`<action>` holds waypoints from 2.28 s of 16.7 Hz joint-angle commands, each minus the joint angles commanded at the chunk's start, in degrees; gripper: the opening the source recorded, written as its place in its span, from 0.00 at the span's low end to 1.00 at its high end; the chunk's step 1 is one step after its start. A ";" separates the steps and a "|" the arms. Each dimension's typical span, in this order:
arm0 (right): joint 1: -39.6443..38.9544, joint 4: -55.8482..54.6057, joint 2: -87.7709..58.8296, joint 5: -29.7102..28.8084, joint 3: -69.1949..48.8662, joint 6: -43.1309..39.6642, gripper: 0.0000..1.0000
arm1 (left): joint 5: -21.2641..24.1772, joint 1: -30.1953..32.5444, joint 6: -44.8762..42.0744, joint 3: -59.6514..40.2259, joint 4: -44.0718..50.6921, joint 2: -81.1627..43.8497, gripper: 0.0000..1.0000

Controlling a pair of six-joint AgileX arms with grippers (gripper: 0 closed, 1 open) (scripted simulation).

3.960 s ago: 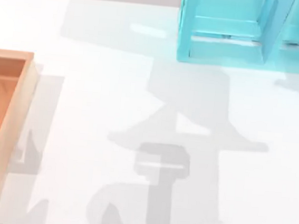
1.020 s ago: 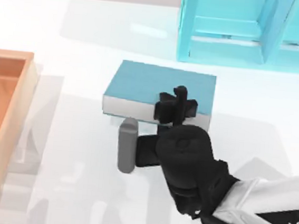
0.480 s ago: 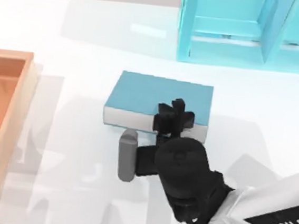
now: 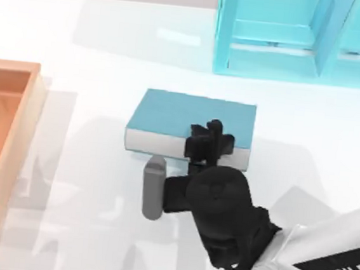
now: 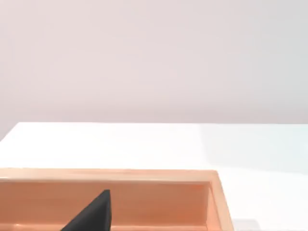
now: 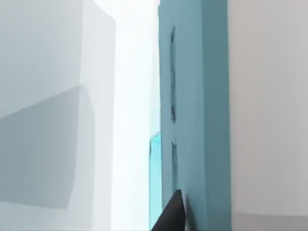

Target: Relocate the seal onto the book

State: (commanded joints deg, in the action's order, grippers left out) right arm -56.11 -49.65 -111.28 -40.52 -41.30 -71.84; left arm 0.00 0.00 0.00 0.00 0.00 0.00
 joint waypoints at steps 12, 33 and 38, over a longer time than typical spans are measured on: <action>0.00 0.00 0.00 0.00 0.00 0.00 1.00 | 0.00 0.00 0.00 0.00 0.00 0.00 1.00; -27.28 22.89 12.86 -23.97 8.01 21.69 1.00 | 0.00 0.00 0.00 0.00 0.00 0.00 1.00; -18.26 27.71 21.89 -19.15 11.96 30.22 1.00 | 0.00 0.00 0.00 0.00 0.00 0.00 1.00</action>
State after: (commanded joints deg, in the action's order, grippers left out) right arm -74.37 -21.93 -89.39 -59.67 -29.34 -41.62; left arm 0.00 0.00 0.00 0.00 0.00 0.00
